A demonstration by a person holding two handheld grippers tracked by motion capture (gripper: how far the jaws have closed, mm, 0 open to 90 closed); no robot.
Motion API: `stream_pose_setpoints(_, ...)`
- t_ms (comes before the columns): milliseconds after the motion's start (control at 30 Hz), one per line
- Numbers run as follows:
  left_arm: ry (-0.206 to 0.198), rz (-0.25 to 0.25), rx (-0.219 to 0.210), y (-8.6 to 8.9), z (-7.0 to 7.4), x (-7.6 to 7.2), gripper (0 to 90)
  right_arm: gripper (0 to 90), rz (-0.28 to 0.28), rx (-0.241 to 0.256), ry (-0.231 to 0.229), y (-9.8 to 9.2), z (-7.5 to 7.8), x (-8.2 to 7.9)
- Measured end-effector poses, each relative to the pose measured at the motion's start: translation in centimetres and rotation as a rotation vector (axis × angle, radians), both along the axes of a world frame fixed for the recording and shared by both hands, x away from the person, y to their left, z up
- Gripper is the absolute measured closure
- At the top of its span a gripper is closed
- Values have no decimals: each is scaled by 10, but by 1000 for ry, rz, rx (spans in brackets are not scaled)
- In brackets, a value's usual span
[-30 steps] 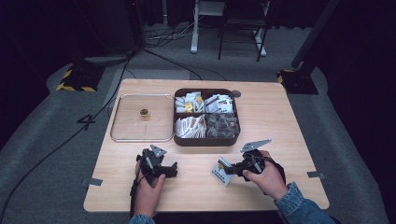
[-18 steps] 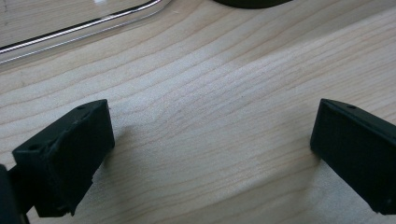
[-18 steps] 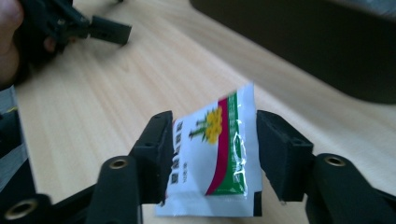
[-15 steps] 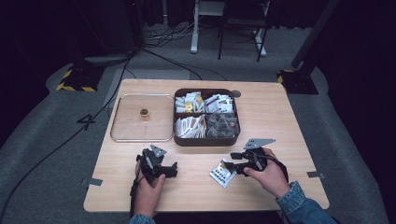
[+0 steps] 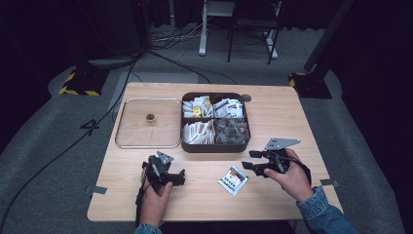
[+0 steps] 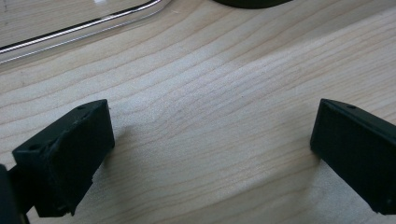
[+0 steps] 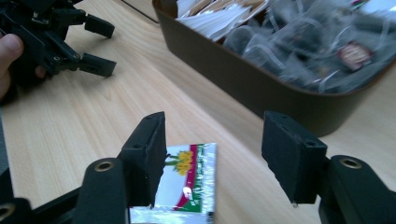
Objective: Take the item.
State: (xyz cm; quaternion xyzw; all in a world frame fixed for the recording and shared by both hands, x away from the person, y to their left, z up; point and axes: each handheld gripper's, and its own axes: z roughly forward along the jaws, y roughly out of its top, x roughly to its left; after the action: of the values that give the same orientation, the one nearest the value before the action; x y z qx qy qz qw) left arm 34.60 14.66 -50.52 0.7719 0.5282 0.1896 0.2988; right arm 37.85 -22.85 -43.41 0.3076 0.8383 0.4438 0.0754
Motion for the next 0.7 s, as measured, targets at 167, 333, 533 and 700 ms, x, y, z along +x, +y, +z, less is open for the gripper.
stream_pose_setpoints(167,0,0,0,0,0,0,0,368,-26,-19,-35,-19,7,5)
stream_pose_setpoints(333,0,1,0,0,0,0,0,352,-39,-60,-45,-36,7,5)
stream_pose_setpoints(533,0,0,0,0,0,0,0,345,-86,-73,-35,-51,4,9)
stream_pose_setpoints(700,0,1,0,0,0,0,0,328,-115,-81,-13,-62,-2,18)
